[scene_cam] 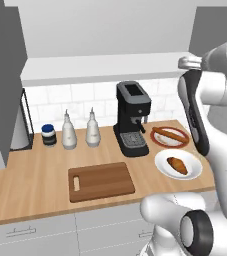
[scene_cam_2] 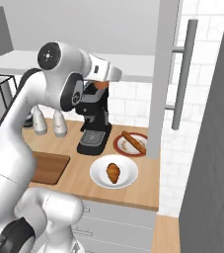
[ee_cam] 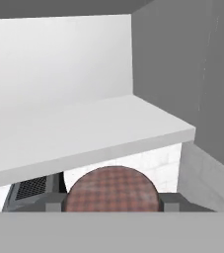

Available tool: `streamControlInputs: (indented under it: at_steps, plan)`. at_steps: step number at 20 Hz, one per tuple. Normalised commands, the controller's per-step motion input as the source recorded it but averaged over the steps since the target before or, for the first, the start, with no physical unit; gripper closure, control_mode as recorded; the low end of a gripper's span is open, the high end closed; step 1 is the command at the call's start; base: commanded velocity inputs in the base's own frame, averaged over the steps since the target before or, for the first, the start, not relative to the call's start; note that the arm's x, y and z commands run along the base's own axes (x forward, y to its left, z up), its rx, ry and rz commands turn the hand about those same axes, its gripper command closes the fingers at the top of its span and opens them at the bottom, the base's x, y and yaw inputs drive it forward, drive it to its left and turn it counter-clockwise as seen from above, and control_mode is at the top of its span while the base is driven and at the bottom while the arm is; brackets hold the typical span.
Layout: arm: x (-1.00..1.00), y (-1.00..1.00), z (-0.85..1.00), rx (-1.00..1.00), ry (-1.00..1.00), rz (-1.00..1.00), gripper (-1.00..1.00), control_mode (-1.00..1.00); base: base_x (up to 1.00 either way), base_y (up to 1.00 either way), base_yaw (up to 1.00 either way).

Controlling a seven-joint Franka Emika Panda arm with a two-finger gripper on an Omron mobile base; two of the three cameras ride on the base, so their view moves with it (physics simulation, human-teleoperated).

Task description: From the different types of pastries on the counter, select a croissant and place it on the cutting board. Then retrieve a jar of jam from the cabinet and place it alongside the croissant on the cutting board.

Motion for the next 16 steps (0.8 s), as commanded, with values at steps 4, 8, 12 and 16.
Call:
streamControlInputs:
  at_steps: [4, 8, 12, 16]
  plan:
    - [-0.74, 0.48, -0.14, 0.0, 0.0, -0.02, 1.0, -1.0, 0.0, 0.0, 0.0]
    - [-0.68, 0.41, -0.05, 0.0, 0.0, 0.0, 1.0, -1.0, 0.0, 0.0, 0.0]
    - [-0.74, 0.29, 0.0, 0.05, 0.11, 0.0, 1.0, -1.0, 0.0, 0.0, 0.0]
    - [-0.69, 0.26, 0.0, 0.06, 0.18, 0.0, 1.0, -1.0, 0.0, 0.0, 0.0]
